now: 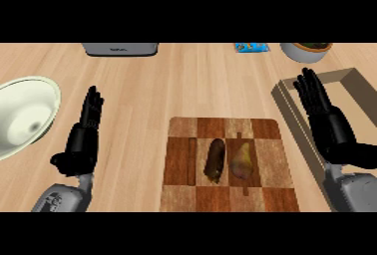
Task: Pick the sweet potato from the cutting board and place it in the cardboard box
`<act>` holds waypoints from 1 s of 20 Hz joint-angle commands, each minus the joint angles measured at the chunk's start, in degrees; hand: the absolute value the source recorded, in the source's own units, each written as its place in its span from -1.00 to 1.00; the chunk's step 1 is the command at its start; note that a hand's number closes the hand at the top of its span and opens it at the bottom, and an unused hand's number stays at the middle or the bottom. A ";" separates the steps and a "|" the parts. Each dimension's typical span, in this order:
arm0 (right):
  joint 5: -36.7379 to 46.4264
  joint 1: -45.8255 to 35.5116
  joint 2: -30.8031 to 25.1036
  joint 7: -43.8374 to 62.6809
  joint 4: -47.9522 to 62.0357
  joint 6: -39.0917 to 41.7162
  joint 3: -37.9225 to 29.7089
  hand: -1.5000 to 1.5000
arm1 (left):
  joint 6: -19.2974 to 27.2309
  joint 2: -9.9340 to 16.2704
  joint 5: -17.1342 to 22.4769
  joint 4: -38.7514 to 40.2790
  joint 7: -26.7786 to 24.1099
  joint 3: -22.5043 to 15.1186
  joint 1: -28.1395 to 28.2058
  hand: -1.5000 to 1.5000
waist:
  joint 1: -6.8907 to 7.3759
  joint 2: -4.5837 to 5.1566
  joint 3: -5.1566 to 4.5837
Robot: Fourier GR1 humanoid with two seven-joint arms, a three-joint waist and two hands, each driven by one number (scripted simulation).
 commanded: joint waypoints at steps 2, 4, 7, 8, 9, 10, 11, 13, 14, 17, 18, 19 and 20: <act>10.85 -0.39 1.81 11.19 -6.21 -10.52 6.78 -1.00 | -0.38 0.67 1.28 -3.93 6.65 0.54 -0.03 0.00 | 0.39 2.30 0.15; 17.33 -3.71 -0.17 19.38 -3.11 -14.00 9.36 -1.00 | -6.67 4.20 6.56 -1.27 6.68 3.49 2.44 0.00 | 1.67 2.26 -0.29; 30.74 -3.20 -13.86 19.87 2.15 -15.42 7.01 -1.00 | -6.78 4.21 7.53 -0.42 9.57 3.12 4.05 0.00 | -0.34 1.50 -1.90; 32.39 -5.36 -8.76 20.95 -1.85 -23.38 5.27 -1.00 | -8.74 4.94 10.01 -1.25 11.58 3.85 5.05 0.00 | -0.12 0.89 -0.73; 35.86 -3.96 -6.33 20.62 -4.13 -26.55 7.95 -1.00 | -10.34 6.27 11.98 -1.45 12.81 5.54 4.48 0.00 | -0.52 1.07 -0.43; 40.22 -5.52 -4.23 22.94 -4.96 -28.04 11.53 -1.00 | -11.54 7.45 12.30 -2.89 14.61 5.07 4.29 0.00 | 0.84 1.44 -0.23; 44.22 -4.91 -3.42 25.87 -7.48 -27.91 15.41 -1.00 | -11.48 7.25 13.13 -3.33 15.01 5.69 4.55 0.00 | 0.49 1.52 -0.19; 51.45 -7.01 -1.77 30.43 -7.78 -26.09 20.90 -1.00 | -14.38 9.00 15.00 -4.19 16.75 6.05 5.11 0.00 | 1.32 1.75 -0.17; 54.89 -5.30 -1.49 32.39 -9.87 -25.32 23.64 -1.00 | -14.66 9.54 16.02 -5.10 17.22 7.01 5.93 0.00 | 0.81 1.48 -0.16; 61.90 -8.37 -0.34 44.39 -12.23 -15.38 28.54 -1.00 | -14.69 10.96 16.18 -4.27 18.22 8.44 5.55 0.00 | 0.01 1.49 -0.24; 62.96 -8.94 0.79 48.34 -10.46 -12.14 29.48 -1.00 | -15.36 11.53 16.89 -4.93 18.75 8.96 4.53 0.00 | 0.18 1.51 -0.29; 62.90 -9.65 -0.62 51.07 -8.95 -7.21 29.68 -1.00 | -14.67 9.56 16.40 -3.98 17.61 7.78 5.24 0.00 | -0.02 1.61 -0.45; 63.58 -11.30 -0.79 53.67 -7.74 -3.19 30.41 -1.00 | -15.19 10.08 16.25 -3.89 17.14 7.94 5.25 0.00 | 0.52 1.59 -0.61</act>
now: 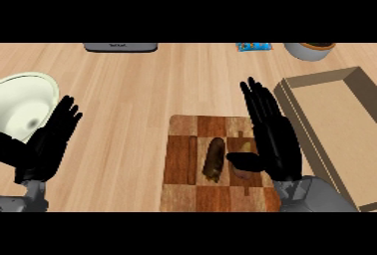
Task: Pick the sweet potato from the cutting board and place it in the cardboard box
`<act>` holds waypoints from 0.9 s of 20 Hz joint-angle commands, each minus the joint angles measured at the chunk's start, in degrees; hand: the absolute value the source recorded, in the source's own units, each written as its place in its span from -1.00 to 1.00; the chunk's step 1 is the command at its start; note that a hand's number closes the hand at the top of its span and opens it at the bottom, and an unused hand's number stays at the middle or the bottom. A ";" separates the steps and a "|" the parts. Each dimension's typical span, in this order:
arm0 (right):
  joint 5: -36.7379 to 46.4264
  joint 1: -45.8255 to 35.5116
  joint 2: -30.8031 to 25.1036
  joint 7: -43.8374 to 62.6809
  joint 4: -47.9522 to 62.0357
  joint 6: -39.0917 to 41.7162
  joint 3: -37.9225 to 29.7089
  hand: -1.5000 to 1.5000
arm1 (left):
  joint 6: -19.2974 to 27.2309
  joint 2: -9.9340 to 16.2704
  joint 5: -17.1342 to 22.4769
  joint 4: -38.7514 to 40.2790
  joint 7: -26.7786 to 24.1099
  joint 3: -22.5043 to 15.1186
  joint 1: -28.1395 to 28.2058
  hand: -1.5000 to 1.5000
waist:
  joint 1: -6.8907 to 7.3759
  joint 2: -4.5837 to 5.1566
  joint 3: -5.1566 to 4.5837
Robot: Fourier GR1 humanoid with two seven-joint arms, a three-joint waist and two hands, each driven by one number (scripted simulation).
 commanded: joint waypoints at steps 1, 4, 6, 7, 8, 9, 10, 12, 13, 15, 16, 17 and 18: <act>6.80 -1.90 -0.97 12.80 2.71 13.82 5.48 -1.00 | -0.52 1.16 0.66 -1.21 1.03 0.89 0.10 0.00 | 0.36 -0.05 -0.08; 8.69 -4.77 2.02 22.92 4.00 24.47 8.43 -1.00 | -1.61 1.35 1.48 -0.61 0.76 1.37 0.82 0.00 | 0.96 0.17 -0.11; 8.22 -7.76 6.19 29.91 5.72 31.73 9.30 -1.00 | -1.77 1.06 1.34 -1.42 1.34 0.49 0.71 0.00 | 1.69 0.40 -0.03; 8.19 -9.51 7.43 32.91 6.32 35.77 9.59 -1.00 | -1.90 1.10 1.63 -1.53 1.78 0.60 0.32 0.00 | 1.62 0.47 0.03; 7.76 -10.81 10.94 36.00 7.97 38.53 10.23 -1.00 | -2.45 1.44 1.43 -1.32 1.48 0.62 -0.57 0.00 | 1.77 0.73 0.07; 6.75 -11.62 13.11 38.60 10.35 41.00 9.31 -1.00 | -2.38 1.94 1.97 -2.09 2.30 1.22 -0.48 0.00 | 2.40 0.81 0.13; 5.14 -13.02 14.65 40.68 9.47 44.77 8.13 -1.00 | -2.12 1.66 1.64 -2.90 2.63 0.66 -0.82 0.00 | 1.55 0.66 0.25; 4.48 -13.98 19.05 43.23 14.92 46.70 7.52 -1.00 | -2.34 0.56 1.90 -1.33 1.57 0.66 -0.34 0.00 | 1.72 1.16 0.24; 3.99 -15.70 21.69 45.38 15.43 47.89 6.08 -1.00 | -2.69 1.27 2.00 -3.01 2.08 0.70 -0.08 0.00 | 1.99 0.86 0.30; 3.55 -16.21 21.87 46.98 17.74 48.33 4.53 -1.00 | -2.60 1.44 2.30 -1.88 2.33 1.53 0.26 0.00 | 1.35 0.94 0.37; 1.52 -16.68 21.93 47.85 20.00 46.13 5.45 -1.00 | -3.01 1.08 2.32 -1.83 2.49 0.85 0.07 0.00 | 2.41 1.22 0.37; 0.30 -16.97 21.98 47.84 20.72 47.26 3.12 -1.00 | -2.64 1.70 1.75 -2.69 1.85 1.50 0.68 0.00 | 2.08 1.07 0.43; -1.73 -17.33 22.02 49.59 20.12 47.03 3.03 -1.00 | -3.10 1.23 2.16 -3.00 1.51 1.23 1.67 0.00 | 2.36 0.94 0.42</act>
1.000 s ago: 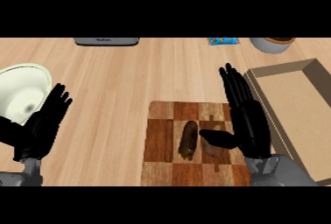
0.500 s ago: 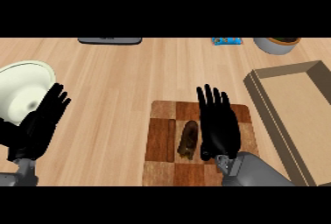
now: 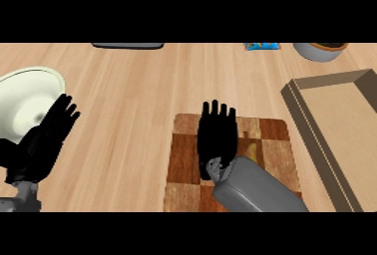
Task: Pick the sweet potato from the cutting board and place it in the cardboard box
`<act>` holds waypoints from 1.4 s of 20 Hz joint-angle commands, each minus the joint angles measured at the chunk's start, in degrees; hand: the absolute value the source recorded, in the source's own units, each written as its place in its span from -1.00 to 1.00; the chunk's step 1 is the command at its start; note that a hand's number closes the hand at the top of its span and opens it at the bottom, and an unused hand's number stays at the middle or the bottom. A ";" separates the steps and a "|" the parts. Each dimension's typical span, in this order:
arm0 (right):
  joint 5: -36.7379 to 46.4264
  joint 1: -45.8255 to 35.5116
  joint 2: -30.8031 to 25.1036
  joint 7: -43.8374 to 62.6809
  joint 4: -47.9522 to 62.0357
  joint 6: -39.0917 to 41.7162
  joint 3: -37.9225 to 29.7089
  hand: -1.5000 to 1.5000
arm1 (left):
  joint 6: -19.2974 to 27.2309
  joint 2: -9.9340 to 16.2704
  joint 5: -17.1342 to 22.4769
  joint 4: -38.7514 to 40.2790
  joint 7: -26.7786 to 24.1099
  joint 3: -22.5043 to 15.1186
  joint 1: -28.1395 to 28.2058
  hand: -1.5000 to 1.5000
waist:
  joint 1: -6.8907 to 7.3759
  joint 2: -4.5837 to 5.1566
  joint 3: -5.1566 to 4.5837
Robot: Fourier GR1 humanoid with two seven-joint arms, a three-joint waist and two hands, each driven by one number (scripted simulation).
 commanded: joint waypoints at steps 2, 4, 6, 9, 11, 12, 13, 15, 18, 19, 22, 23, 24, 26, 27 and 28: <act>-4.81 -2.04 3.53 18.51 2.99 6.83 0.42 -1.00 | -0.25 -0.09 0.76 -0.18 0.45 0.88 0.01 0.00 | -0.24 -0.08 0.11; -5.63 -4.64 3.56 18.69 5.84 6.67 -0.62 -1.00 | 1.29 -1.25 -0.71 -0.88 1.10 -0.73 -1.08 0.00 | -0.27 0.08 0.14; -7.17 -5.10 3.58 18.72 6.44 7.28 -1.78 -1.00 | 1.14 0.34 1.37 -4.03 4.22 1.00 -1.29 0.00 | -0.26 -0.13 0.23; -7.85 -5.13 3.60 18.75 7.76 8.53 -2.54 -1.00 | -1.00 1.52 1.62 -0.71 2.41 2.60 -0.34 0.00 | -1.20 -0.06 0.14; -7.82 -5.28 3.60 18.76 10.66 6.68 -1.61 -1.00 | -1.49 0.68 0.62 -0.95 0.81 1.36 1.11 0.00 | -0.49 0.01 0.14; -8.31 -4.60 3.60 18.77 9.51 8.27 -2.03 -1.00 | 0.28 0.41 1.16 -2.77 2.91 1.80 0.64 0.00 | -1.01 -0.28 0.19; -8.41 -5.49 3.61 18.77 9.43 8.24 -2.00 -1.00 | -0.59 1.40 2.04 -1.66 3.05 3.48 -0.58 0.00 | -1.23 -0.11 0.19; -9.04 -3.72 3.61 18.78 8.19 7.59 0.41 -1.00 | -1.64 1.90 1.59 -1.84 2.42 3.11 0.91 0.00 | -1.19 -0.45 0.14; -9.19 -4.21 3.61 18.79 9.09 5.67 0.51 -1.00 | -0.24 0.71 1.16 -1.63 3.21 2.92 -0.31 0.00 | -1.25 -0.20 0.19; -9.67 -6.38 3.61 18.79 9.15 6.09 0.11 -1.00 | -1.02 0.67 0.01 -0.49 1.96 2.39 -0.18 0.00 | -1.22 0.01 0.20; -11.39 -8.71 3.61 18.80 9.82 6.48 -0.73 -1.00 | -0.50 -0.73 -1.04 0.40 0.36 1.94 0.34 0.00 | -1.09 -0.04 0.18; -11.12 -8.15 3.61 18.80 10.52 6.08 0.72 -1.00 | -2.64 1.57 1.05 -2.38 2.00 3.39 1.77 0.00 | -0.48 -0.13 0.21; -11.56 -11.27 3.61 18.80 12.23 5.54 0.24 -1.00 | -2.65 1.04 1.02 -1.11 1.10 3.83 0.72 0.00 | -0.24 0.09 0.19; -11.53 -9.26 3.61 18.81 11.99 4.74 2.17 -1.00 | -0.74 0.11 0.23 -2.27 2.76 2.95 0.60 0.00 | -0.67 -0.07 0.21; -11.51 -11.30 3.61 18.81 12.37 7.35 1.40 -1.00 | -2.00 0.48 0.69 0.26 1.07 4.33 -0.01 0.00 | -1.02 0.00 0.16; -11.39 -9.32 3.61 18.80 14.54 5.20 2.93 -1.00 | -1.12 -0.30 0.20 -2.38 2.08 2.88 0.62 0.00 | -0.51 0.06 0.21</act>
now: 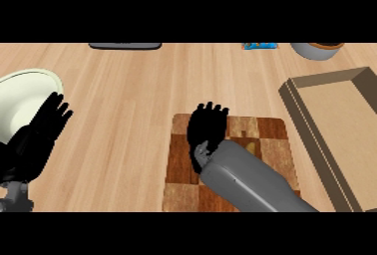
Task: Pick the sweet potato from the cutting board and place it in the cardboard box
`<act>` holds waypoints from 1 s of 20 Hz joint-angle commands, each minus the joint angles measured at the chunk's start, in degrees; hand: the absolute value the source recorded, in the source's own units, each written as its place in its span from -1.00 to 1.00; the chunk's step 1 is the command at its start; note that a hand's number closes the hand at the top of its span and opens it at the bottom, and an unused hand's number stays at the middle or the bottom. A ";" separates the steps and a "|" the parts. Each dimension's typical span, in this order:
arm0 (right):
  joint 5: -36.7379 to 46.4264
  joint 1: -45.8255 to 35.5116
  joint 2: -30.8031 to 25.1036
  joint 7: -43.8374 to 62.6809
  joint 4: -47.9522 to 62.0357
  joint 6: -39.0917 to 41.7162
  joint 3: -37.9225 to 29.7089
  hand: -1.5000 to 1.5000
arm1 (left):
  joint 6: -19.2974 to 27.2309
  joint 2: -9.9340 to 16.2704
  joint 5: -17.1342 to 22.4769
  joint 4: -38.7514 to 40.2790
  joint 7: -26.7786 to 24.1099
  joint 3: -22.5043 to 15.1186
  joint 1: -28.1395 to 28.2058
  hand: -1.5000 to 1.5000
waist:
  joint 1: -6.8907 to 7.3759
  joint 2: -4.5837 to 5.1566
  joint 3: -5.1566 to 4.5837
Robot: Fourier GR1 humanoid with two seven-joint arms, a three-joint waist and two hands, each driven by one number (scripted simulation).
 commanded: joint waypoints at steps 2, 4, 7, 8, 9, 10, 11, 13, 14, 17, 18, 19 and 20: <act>-0.56 -0.82 1.58 14.39 4.48 0.62 3.19 -1.00 | 0.22 -1.15 -1.12 -1.36 -0.14 -1.37 2.49 0.00 | 0.69 0.13 0.03; -2.70 -3.14 1.58 14.67 5.25 1.65 1.83 -1.00 | 0.88 -1.61 -1.55 -0.09 -0.28 -0.85 -0.35 0.00 | 0.23 0.27 0.02; -2.87 -2.39 1.58 14.67 6.72 1.26 2.64 -1.00 | 0.49 -1.64 -2.10 1.08 -0.99 -0.71 0.10 0.00 | 0.04 0.17 -0.02; -2.13 -1.71 1.58 14.67 5.72 0.93 2.46 -1.00 | -1.38 -0.44 -0.42 1.02 -1.06 1.04 0.75 0.00 | -0.32 0.10 0.02; -3.80 -3.88 1.59 14.67 5.62 3.39 1.35 -1.00 | -2.01 -0.23 0.33 0.44 -0.42 1.11 0.63 0.00 | -0.16 -0.15 -0.03; -3.14 -2.00 1.58 14.67 6.43 0.99 2.70 -1.00 | -1.66 -0.62 0.03 0.05 -0.90 1.10 1.46 0.00 | -0.01 -0.06 0.00; -3.96 -2.64 1.58 14.58 8.08 1.22 2.22 -1.00 | -1.41 0.46 0.71 -0.76 2.17 1.52 -1.02 0.00 | 0.01 0.17 0.06; -3.09 -1.58 1.58 14.67 8.85 0.10 4.20 -1.00 | 0.22 -1.76 -1.65 -0.26 0.32 -0.35 -0.45 0.00 | -0.18 0.14 0.03; -3.89 -3.38 1.58 14.68 10.13 0.66 1.80 -1.00 | -1.62 0.59 -0.10 -0.71 0.39 2.18 0.69 0.00 | 0.30 0.14 0.03; -3.23 -1.75 1.58 14.68 9.50 0.89 3.64 -1.00 | 0.08 -1.71 -1.51 -0.50 0.76 0.20 -0.08 0.00 | -0.70 -0.02 0.03; -3.67 -1.72 1.59 14.68 10.32 0.84 4.12 -1.00 | -2.40 -1.57 -0.75 1.51 -1.63 0.85 1.50 0.00 | -0.33 0.11 -0.02; -3.62 -2.76 1.59 14.68 10.83 0.82 2.79 -1.00 | -2.27 -1.12 -1.14 0.50 -1.83 1.14 2.07 0.00 | -0.26 -0.02 -0.01; -4.22 -2.59 1.59 14.68 10.79 0.15 4.14 -1.00 | 0.62 -1.81 -2.02 -0.62 1.92 -0.09 -1.43 0.00 | -0.41 0.03 0.04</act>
